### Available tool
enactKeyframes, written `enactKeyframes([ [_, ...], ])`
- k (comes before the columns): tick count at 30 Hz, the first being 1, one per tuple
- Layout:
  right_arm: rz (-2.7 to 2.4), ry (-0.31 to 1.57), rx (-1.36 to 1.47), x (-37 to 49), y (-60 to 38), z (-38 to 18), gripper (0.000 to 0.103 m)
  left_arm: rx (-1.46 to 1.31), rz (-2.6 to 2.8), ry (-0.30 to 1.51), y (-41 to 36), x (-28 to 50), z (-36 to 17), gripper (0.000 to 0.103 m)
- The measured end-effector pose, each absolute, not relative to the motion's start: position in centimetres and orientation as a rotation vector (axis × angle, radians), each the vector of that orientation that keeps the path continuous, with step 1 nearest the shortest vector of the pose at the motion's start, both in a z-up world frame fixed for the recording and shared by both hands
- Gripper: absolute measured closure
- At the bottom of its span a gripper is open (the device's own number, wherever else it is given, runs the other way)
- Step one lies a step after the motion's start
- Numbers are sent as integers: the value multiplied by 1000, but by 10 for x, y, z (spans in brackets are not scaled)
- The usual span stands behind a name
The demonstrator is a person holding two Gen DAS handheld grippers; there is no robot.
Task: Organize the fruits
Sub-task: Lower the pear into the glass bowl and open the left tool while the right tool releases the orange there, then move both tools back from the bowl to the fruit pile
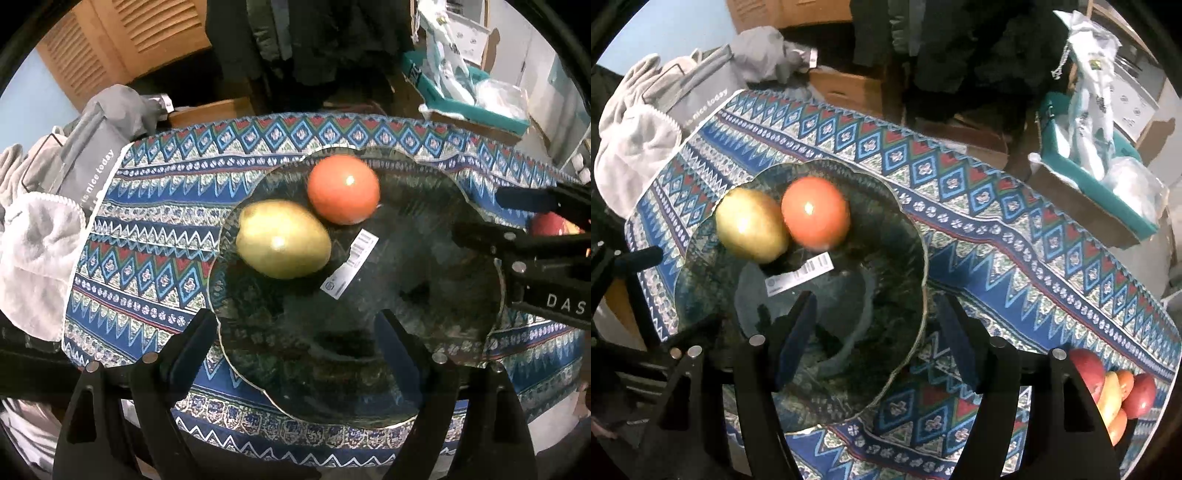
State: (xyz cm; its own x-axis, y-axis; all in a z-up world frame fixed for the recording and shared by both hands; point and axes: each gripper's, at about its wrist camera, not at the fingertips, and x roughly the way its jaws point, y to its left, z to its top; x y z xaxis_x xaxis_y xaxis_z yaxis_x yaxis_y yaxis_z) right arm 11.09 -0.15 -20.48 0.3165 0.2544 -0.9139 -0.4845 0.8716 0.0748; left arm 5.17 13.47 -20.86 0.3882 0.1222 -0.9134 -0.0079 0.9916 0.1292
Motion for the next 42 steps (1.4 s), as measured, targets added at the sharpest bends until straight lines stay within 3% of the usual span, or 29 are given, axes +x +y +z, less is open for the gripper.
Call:
enactKeyframes([
  [42, 305, 839, -188, 30, -123, -80, 34, 216, -98, 884, 30, 21, -100, 15],
])
